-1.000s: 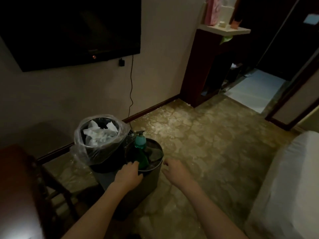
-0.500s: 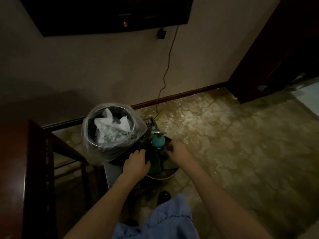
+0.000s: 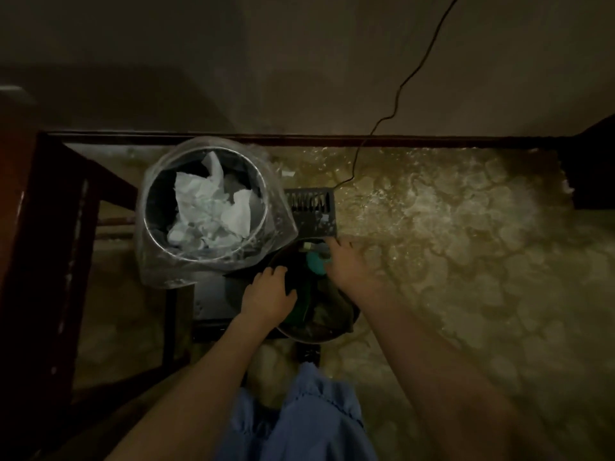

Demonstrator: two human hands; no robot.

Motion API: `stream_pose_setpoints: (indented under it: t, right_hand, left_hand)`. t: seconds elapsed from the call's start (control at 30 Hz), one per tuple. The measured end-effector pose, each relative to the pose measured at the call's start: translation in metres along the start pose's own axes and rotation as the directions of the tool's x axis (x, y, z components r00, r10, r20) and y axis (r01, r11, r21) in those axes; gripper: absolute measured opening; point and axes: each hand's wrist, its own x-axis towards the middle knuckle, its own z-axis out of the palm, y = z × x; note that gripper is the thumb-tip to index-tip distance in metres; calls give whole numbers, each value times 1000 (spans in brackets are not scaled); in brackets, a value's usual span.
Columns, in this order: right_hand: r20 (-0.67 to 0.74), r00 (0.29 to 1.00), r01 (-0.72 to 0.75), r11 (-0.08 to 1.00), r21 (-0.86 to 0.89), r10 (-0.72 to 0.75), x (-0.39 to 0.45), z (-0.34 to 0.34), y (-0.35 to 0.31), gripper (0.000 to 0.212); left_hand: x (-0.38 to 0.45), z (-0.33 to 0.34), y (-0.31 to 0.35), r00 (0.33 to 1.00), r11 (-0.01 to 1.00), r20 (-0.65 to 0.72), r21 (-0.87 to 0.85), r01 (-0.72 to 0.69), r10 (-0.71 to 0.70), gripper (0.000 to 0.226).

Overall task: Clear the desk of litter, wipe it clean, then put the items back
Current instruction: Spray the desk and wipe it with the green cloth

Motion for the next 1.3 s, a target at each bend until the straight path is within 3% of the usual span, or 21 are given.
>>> stream_pose_setpoints:
  t: [0.1,0.23,0.4,0.53,0.67,0.8,0.87,0.93,1.03,1.07,1.2,1.3]
  right_hand:
    - [97,995,27,1000,0,-26,24,11,0,45]
    - [100,995,19,995,100,-29,34,11,3,31]
    - [-74,997,50,976,213,-35,0,-25,-1,18]
    - [-227,965,188,950,247,-132,-51,-85,-28,21]
    - [-351,900,348,911,221,-259,-97,-135,-71,24]
    - [-430,829,482,847,225,-357,-136,-159,-120,29]
    - [-447,789,567,780,264,-421,-151,-162,-139,27]
    - [-396,749,651,703,287,-532,-168,-163,-160,7]
    - [-297,686,725,653,218,-664,-186,-156,-190,45]
    - [-295,656,755,612,237,-695,-192,-151,-202,48]
    - [-294,513,843,409,349,-807,-218,-118,-259,56]
    - [-258,424,885,337,321,-868,-240,-82,-311,43]
  left_hand:
    - [7,2,-4,999,1000,-14,6,31,-31,55]
    - [4,2,-3,998,999,-21,-10,51,-51,57]
    - [-12,-7,14,999,997,-31,-76,12,-14,79]
    - [-24,-16,41,986,982,-112,-127,-136,122,108]
    - [-45,-36,62,943,910,-293,-328,-254,158,117]
    - [-80,-56,58,834,716,-539,-536,-446,116,103]
    - [-96,-66,51,809,658,-586,-590,-468,50,97]
    - [-119,-80,41,789,615,-614,-618,-491,14,94]
    - [-154,-99,22,780,554,-625,-654,-516,-12,76]
    - [-165,-102,15,786,541,-618,-667,-513,-17,71]
    - [-211,-104,-29,759,487,-643,-699,-524,-105,84]
    - [-256,-103,-77,740,475,-658,-700,-533,-139,92]
